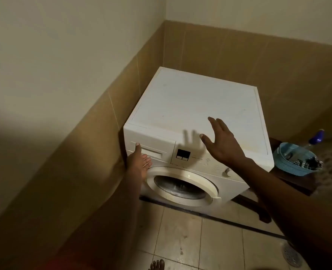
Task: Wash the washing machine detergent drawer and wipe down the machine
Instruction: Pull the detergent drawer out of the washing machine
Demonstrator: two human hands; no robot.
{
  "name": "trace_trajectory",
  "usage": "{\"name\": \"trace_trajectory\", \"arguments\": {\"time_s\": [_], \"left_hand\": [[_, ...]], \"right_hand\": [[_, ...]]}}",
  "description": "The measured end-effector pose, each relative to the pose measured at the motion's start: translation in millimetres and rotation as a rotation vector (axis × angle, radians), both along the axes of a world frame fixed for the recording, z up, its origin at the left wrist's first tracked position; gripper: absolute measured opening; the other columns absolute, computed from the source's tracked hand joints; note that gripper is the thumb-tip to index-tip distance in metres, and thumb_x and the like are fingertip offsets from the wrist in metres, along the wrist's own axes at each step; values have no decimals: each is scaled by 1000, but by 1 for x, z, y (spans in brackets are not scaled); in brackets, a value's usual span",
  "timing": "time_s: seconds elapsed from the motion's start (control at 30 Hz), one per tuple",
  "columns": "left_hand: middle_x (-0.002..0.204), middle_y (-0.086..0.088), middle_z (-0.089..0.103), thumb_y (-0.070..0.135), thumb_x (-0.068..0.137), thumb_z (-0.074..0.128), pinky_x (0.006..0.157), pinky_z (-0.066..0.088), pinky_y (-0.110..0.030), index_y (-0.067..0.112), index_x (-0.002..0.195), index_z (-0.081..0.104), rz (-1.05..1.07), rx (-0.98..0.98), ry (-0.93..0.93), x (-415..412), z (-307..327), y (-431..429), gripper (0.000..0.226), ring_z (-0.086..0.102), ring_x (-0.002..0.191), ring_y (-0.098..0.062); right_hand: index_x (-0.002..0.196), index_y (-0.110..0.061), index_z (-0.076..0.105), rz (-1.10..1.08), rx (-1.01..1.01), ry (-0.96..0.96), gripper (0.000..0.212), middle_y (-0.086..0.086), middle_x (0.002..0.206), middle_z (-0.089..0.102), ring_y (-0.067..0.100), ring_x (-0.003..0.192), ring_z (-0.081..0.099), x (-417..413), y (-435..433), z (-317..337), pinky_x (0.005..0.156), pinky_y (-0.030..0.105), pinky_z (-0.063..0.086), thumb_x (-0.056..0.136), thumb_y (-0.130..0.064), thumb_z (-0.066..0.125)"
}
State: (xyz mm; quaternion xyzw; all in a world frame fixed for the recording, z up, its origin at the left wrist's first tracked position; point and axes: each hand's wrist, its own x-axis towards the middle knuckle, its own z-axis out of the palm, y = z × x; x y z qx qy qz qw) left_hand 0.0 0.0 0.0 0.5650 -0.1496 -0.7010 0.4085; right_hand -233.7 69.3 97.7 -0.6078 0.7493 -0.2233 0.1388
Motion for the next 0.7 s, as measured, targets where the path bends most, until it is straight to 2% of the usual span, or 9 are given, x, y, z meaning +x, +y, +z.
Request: {"name": "trace_trajectory", "arguments": {"time_s": [0.33,0.43,0.6,0.7], "left_hand": [[153,-23,37,44,97,53,115,37,-40,0,148,32,100,86,150,-19,-52,-39,71,42,139,-33],[155,-22,35,47,96,52,116,34,-40,-3,148,29,122,94,223,-26,-62,-45,76,39,141,-32],[151,-19,42,54,90,57,114,37,-42,10,144,40,168,59,314,-36,-69,-58,72,42,139,-33],[149,-17,44,54,88,60,116,33,-45,12,145,39,184,48,345,-38,-70,-63,74,41,139,-34]], "right_hand": [[150,-16,28,-18,116,-28,64,11,156,26,29,142,31,-4,-48,-58,112,40,31,96,-43,50],[151,-16,27,-15,151,-31,68,10,157,26,27,143,28,-5,-54,-75,114,41,30,95,-48,50],[151,-16,25,-15,187,-23,77,9,158,25,27,144,28,-6,-60,-93,114,41,30,91,-54,54],[150,-13,27,-5,173,0,76,10,156,29,28,142,30,-6,-65,-97,113,41,32,91,-53,54]]}}
